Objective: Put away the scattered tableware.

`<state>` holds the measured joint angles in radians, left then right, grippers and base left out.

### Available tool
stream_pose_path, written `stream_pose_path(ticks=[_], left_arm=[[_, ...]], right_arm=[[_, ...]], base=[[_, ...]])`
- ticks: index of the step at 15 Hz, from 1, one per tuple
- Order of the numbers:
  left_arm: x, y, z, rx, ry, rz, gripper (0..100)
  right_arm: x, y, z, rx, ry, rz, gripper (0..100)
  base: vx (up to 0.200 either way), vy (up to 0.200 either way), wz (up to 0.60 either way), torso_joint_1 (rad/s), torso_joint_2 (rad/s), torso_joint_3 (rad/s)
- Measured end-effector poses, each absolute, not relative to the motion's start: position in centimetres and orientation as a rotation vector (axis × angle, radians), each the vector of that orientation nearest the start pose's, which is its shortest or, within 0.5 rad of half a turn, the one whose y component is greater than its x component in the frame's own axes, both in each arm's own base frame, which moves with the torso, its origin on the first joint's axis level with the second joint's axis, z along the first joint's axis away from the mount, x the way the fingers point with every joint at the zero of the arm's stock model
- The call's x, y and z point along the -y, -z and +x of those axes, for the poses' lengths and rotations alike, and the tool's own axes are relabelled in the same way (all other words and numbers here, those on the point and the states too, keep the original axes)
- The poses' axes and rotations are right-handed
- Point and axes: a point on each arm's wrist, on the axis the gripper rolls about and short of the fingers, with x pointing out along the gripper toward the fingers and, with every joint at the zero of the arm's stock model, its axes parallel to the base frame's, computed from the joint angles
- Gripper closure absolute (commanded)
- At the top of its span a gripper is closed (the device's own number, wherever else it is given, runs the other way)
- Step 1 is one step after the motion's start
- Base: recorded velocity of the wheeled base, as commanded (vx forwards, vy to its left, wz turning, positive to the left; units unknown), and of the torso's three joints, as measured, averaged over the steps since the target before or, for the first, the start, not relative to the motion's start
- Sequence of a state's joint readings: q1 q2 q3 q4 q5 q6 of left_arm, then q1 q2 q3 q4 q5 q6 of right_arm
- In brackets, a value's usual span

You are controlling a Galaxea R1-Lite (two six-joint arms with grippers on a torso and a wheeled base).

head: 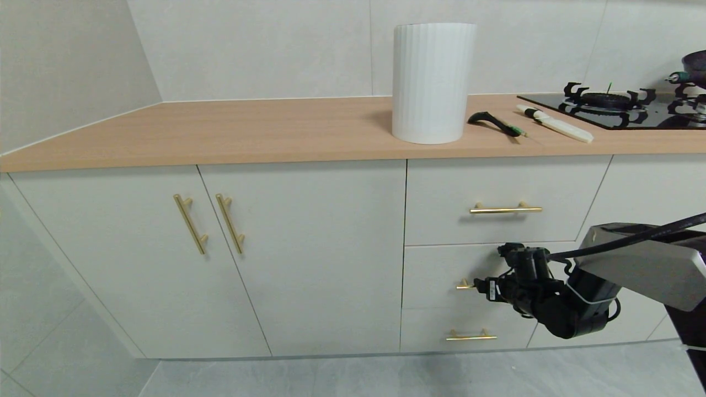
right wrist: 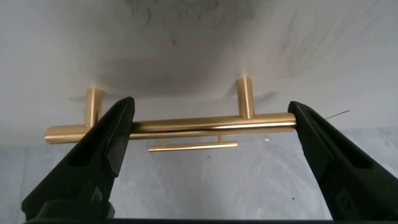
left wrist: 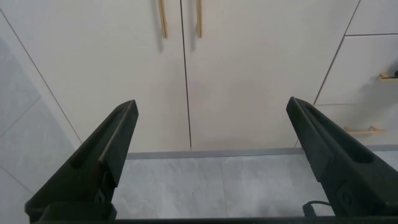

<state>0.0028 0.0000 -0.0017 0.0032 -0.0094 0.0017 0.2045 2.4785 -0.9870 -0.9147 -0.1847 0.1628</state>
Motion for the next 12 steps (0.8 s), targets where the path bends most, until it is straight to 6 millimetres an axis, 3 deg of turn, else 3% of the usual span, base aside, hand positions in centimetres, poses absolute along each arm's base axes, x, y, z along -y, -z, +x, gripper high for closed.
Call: stream_pose_path(ticks=[12], left_arm=[[0.03, -7.56, -2.29, -0.001, 0.007, 0.002, 0]], right_arm=[[-7.84, 4.79, 40.27, -0.613, 0.033, 0.036, 0]], base=[[0.000, 0.000, 0.00, 0.000, 0.00, 0.000]])
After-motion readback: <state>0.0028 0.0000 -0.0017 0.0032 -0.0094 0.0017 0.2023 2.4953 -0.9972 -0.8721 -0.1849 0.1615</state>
